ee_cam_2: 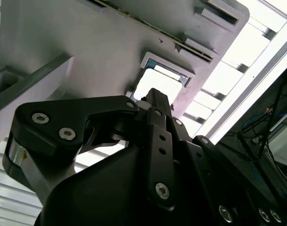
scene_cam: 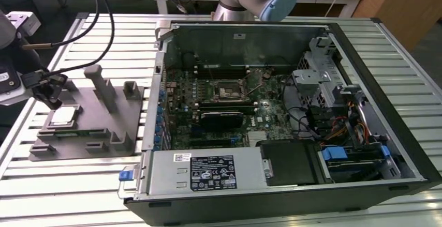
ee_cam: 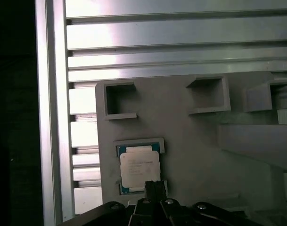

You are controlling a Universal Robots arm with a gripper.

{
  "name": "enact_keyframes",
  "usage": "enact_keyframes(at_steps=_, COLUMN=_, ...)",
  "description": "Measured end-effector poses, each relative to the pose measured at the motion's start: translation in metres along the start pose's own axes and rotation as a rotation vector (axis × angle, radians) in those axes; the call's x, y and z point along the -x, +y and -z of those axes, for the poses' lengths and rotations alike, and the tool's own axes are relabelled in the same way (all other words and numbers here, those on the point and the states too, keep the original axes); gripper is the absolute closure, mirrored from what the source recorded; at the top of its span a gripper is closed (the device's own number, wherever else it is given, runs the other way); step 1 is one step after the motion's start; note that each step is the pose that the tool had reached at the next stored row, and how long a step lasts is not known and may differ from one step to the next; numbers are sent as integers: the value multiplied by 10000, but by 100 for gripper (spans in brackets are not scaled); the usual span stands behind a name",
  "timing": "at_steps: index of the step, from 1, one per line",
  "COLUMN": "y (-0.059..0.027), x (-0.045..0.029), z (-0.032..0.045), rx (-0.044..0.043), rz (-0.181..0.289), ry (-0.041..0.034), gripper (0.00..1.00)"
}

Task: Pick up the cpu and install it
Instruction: 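Pick up the cpu and move it towards the insertion slot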

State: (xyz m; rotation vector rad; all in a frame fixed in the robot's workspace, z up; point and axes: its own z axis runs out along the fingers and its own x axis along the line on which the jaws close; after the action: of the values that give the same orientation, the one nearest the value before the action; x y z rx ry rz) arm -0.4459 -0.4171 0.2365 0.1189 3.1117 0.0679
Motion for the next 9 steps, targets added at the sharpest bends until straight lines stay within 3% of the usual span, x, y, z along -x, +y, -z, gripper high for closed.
enact_keyframes(at_steps=9, y=-8, x=-20, z=-113, rx=-1, rz=0, ry=1, gripper=89)
